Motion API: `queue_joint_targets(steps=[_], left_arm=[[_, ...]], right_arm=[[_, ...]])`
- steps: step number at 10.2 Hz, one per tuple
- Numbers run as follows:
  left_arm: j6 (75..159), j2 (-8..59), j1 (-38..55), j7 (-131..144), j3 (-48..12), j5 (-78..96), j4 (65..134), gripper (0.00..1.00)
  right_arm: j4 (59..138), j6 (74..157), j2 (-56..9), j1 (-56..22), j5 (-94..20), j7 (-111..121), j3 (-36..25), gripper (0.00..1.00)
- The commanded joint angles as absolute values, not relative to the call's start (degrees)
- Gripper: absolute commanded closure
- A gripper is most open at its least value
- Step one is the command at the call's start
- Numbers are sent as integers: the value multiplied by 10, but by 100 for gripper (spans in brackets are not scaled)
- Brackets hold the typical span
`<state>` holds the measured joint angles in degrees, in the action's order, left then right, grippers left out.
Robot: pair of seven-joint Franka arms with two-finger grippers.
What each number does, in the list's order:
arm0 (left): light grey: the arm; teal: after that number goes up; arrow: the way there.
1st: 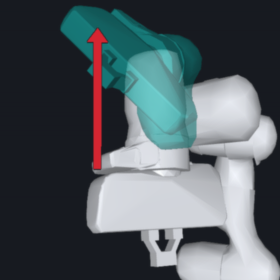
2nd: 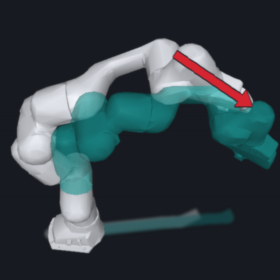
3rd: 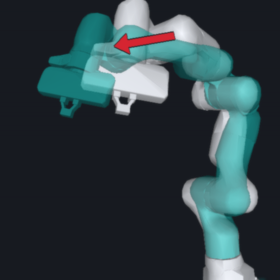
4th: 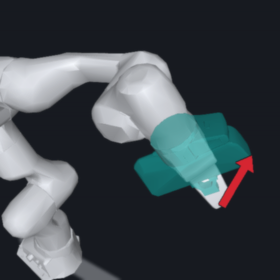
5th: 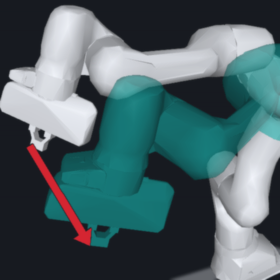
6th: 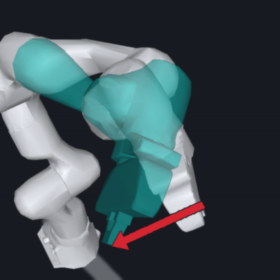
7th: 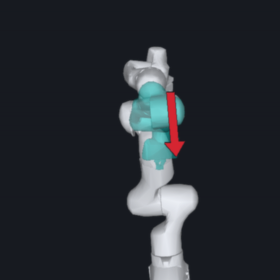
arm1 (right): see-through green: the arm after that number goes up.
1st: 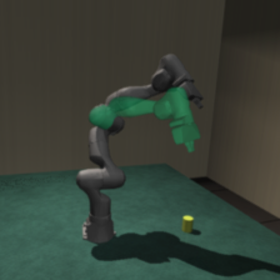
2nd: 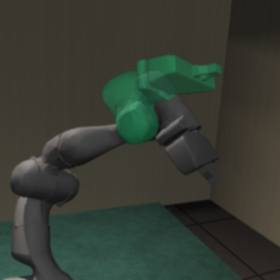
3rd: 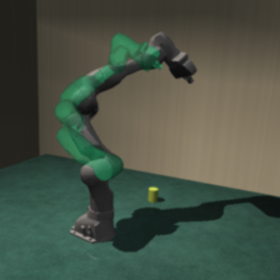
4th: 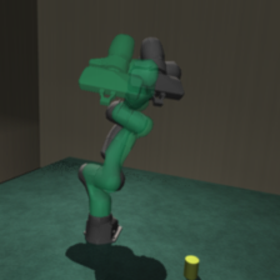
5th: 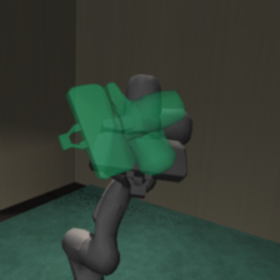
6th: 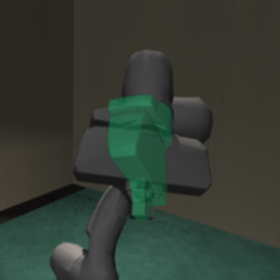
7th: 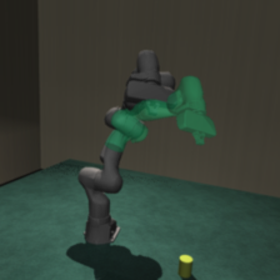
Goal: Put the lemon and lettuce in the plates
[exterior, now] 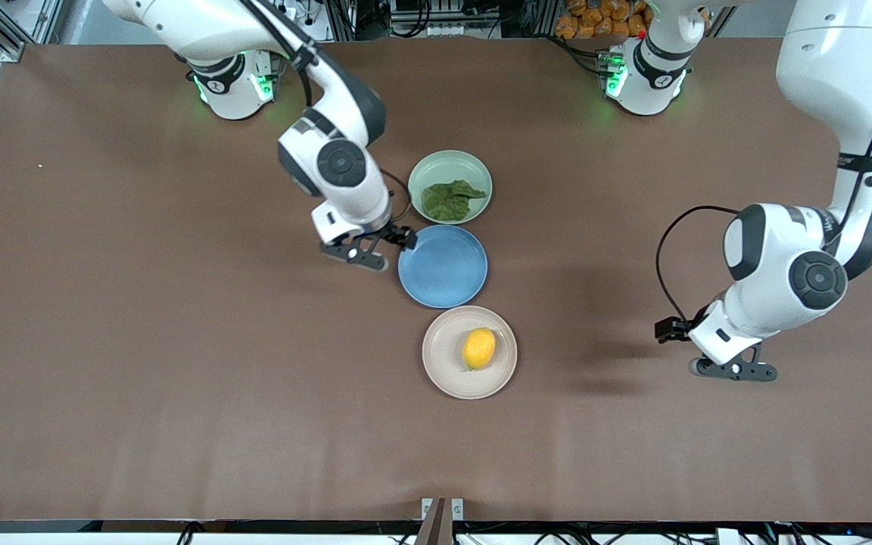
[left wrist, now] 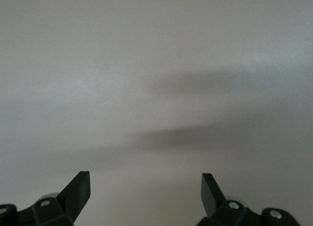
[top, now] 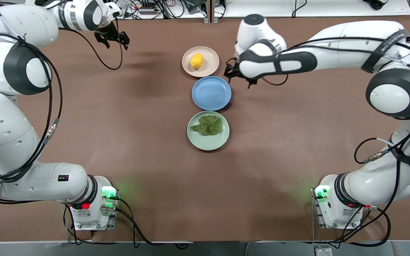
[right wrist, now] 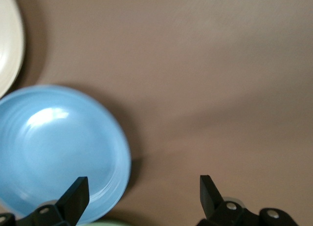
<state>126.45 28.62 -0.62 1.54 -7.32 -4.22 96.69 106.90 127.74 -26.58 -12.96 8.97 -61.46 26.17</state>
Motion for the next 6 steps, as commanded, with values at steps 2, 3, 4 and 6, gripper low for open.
queue_joint_targets(steps=[2,3,4,6], left_arm=[[1201,224,-11,4,-74,-55,977,0],[1179,211,-11,6,-74,-52,972,0],[1158,198,-10,9,-74,-49,964,0],[1127,169,-8,10,-67,-38,958,0]], right_arm=[[1085,1281,-265,-53,182,-597,267,0],[1085,1281,-265,-33,183,-588,267,0],[1085,1276,-262,-20,183,-572,268,0],[1085,1275,-260,-14,183,-568,268,0]])
